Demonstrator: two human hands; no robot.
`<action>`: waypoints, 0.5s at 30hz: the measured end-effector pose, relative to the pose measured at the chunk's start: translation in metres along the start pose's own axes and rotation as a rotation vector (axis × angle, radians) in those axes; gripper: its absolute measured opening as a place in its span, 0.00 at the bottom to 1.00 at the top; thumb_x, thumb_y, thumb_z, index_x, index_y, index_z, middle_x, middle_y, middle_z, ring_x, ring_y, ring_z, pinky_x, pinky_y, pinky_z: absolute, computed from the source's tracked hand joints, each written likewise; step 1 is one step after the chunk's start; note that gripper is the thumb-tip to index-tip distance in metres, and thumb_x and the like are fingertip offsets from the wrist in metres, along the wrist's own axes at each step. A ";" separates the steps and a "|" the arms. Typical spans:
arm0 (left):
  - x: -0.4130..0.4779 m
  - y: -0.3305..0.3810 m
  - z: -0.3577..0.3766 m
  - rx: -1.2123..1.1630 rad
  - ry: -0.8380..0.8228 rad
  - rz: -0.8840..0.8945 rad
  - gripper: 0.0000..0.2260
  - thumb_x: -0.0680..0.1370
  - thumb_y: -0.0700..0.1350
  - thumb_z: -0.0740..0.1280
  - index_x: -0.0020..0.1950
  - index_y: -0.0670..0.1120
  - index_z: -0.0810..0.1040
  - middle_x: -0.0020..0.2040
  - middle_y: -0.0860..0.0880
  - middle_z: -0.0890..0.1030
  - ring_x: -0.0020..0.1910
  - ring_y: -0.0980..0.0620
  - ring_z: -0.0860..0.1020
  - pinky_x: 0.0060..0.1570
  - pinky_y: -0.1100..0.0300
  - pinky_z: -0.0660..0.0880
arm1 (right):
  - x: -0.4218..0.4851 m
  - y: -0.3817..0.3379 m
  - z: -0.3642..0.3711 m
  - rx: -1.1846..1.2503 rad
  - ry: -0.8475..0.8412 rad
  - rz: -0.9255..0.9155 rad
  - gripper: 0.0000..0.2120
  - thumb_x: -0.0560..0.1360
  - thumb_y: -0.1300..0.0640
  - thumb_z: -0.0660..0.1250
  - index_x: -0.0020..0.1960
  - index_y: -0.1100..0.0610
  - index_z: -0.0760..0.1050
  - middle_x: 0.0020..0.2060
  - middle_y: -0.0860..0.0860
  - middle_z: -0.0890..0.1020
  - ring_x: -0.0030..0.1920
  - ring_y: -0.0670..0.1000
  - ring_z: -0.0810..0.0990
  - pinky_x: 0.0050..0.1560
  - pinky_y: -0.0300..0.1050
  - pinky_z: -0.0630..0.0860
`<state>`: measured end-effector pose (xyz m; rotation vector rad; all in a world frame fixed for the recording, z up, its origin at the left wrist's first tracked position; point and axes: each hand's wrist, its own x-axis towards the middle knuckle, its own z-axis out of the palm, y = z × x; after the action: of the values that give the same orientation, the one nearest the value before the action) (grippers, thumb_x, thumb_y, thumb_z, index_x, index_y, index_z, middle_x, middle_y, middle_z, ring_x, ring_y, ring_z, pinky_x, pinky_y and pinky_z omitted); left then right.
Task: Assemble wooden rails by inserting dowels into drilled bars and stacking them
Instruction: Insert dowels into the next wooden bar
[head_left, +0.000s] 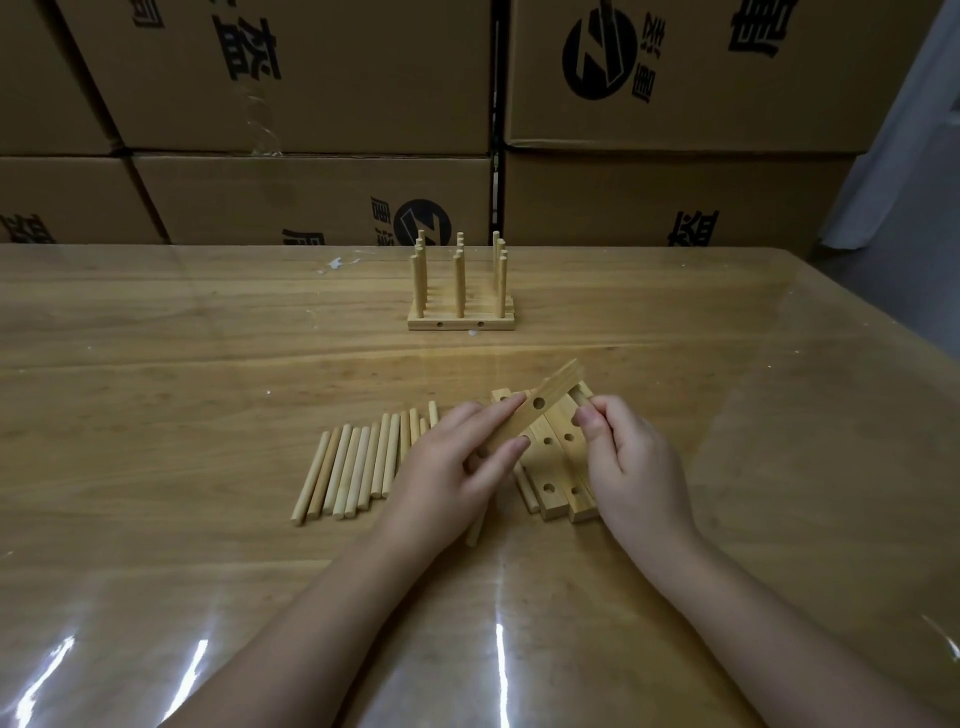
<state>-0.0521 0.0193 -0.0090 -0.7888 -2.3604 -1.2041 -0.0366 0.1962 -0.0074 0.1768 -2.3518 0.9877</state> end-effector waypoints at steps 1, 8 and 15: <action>0.001 0.000 0.000 -0.023 -0.004 -0.012 0.20 0.78 0.51 0.66 0.69 0.54 0.69 0.47 0.55 0.76 0.43 0.59 0.74 0.43 0.69 0.70 | 0.000 0.000 0.000 0.015 0.004 0.011 0.09 0.79 0.58 0.59 0.44 0.59 0.75 0.30 0.48 0.74 0.31 0.48 0.72 0.29 0.44 0.66; 0.001 0.000 -0.003 -0.024 -0.038 -0.044 0.22 0.75 0.55 0.63 0.68 0.56 0.67 0.49 0.52 0.79 0.43 0.56 0.76 0.45 0.61 0.74 | 0.000 0.000 0.000 0.130 -0.049 0.147 0.10 0.79 0.55 0.59 0.42 0.54 0.75 0.25 0.47 0.73 0.27 0.45 0.70 0.26 0.36 0.62; 0.001 -0.001 -0.005 -0.019 -0.053 -0.046 0.21 0.75 0.57 0.61 0.68 0.58 0.67 0.49 0.54 0.79 0.43 0.57 0.76 0.43 0.63 0.74 | 0.004 -0.003 -0.003 0.295 -0.122 0.308 0.14 0.79 0.52 0.58 0.37 0.53 0.74 0.21 0.44 0.66 0.23 0.42 0.65 0.24 0.34 0.61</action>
<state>-0.0528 0.0149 -0.0062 -0.7867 -2.4254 -1.2407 -0.0377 0.1961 -0.0012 -0.0152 -2.3764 1.5119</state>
